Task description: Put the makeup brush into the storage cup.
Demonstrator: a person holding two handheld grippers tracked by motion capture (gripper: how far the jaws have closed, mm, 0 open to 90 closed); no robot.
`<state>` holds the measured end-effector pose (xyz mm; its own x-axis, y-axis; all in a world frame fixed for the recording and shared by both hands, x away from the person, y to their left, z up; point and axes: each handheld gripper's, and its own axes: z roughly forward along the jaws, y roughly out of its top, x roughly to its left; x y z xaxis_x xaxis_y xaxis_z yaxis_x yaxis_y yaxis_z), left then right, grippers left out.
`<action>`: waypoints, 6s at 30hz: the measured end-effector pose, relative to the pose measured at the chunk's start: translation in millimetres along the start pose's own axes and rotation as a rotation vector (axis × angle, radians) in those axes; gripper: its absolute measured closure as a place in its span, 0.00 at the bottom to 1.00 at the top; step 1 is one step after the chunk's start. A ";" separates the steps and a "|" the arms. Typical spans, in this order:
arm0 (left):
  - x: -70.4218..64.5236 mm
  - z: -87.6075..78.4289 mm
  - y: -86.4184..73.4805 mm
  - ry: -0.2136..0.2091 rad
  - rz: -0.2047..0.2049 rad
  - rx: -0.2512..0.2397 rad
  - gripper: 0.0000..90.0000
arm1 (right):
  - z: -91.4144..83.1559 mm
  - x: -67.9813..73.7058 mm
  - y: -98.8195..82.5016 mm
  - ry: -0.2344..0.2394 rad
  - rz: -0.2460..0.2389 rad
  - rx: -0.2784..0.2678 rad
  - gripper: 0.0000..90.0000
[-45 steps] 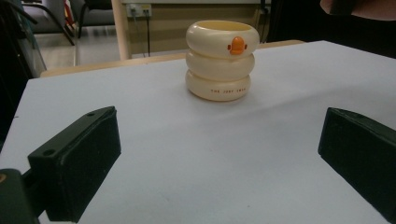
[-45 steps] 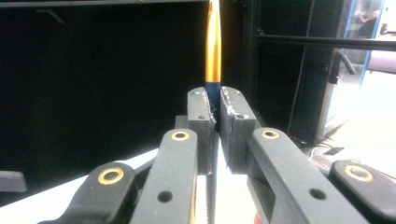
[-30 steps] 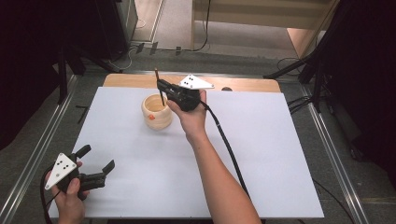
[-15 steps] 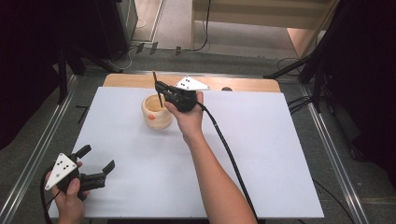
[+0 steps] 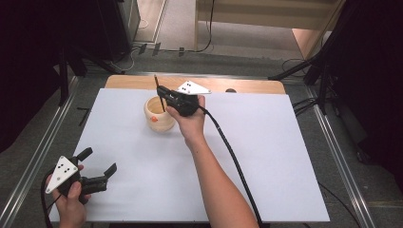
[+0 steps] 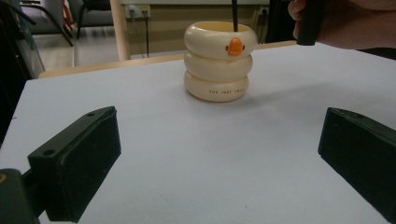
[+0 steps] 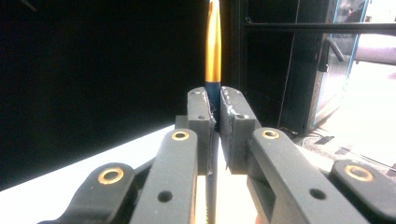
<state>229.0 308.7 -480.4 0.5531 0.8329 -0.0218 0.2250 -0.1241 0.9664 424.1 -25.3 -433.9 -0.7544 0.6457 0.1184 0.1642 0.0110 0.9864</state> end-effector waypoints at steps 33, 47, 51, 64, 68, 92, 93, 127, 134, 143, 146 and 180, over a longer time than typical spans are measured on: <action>0.7 0.6 -0.6 -0.003 0.004 0.005 0.00 | 0.5 -5.2 -32.1 -0.019 0.013 0.077 0.94; 0.2 0.7 -0.5 -0.004 0.004 0.006 0.00 | -7.6 -9.0 -30.3 -0.040 0.048 0.084 0.82; -0.1 0.9 -0.6 -0.003 0.004 0.004 0.00 | -12.4 -8.9 -27.5 -0.043 0.035 0.083 0.79; -1.0 1.4 -0.6 -0.005 0.011 0.011 0.00 | -39.1 -9.4 -26.4 -0.058 0.012 0.085 0.66; -1.2 1.5 -0.7 -0.004 0.012 0.012 0.00 | -49.7 -11.6 -28.5 -0.074 0.006 0.090 0.62; -1.6 3.1 -2.1 -0.007 0.011 0.017 0.00 | -98.3 -18.0 -49.2 -0.176 0.049 0.100 0.27; -1.4 3.1 -2.0 -0.007 0.012 0.018 0.00 | -100.3 -18.0 -49.9 -0.179 0.065 0.108 0.27; -2.3 3.6 -2.7 -0.004 0.014 0.023 0.00 | -166.4 -25.2 -71.9 -0.275 0.014 0.081 0.09; -2.7 3.8 -2.9 -0.003 0.015 0.025 0.00 | -180.1 -25.2 -76.4 -0.289 0.009 0.085 0.08; -2.9 4.2 -3.2 -0.002 0.015 0.025 0.00 | -196.3 -24.9 -81.2 -0.301 0.011 0.079 0.06; -2.9 4.3 -3.2 -0.002 0.015 0.026 0.00 | -201.9 -24.6 -82.3 -0.309 0.020 0.079 0.04; -4.0 4.8 -4.0 0.000 0.016 0.026 0.00 | -264.5 -28.4 -98.4 -0.376 0.040 0.074 0.00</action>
<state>229.7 303.3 -485.5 0.5569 0.8306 -0.0063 0.2372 -0.1518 0.9595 261.3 -246.7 -504.1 -0.4632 0.8813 0.0932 0.2451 0.0263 0.9691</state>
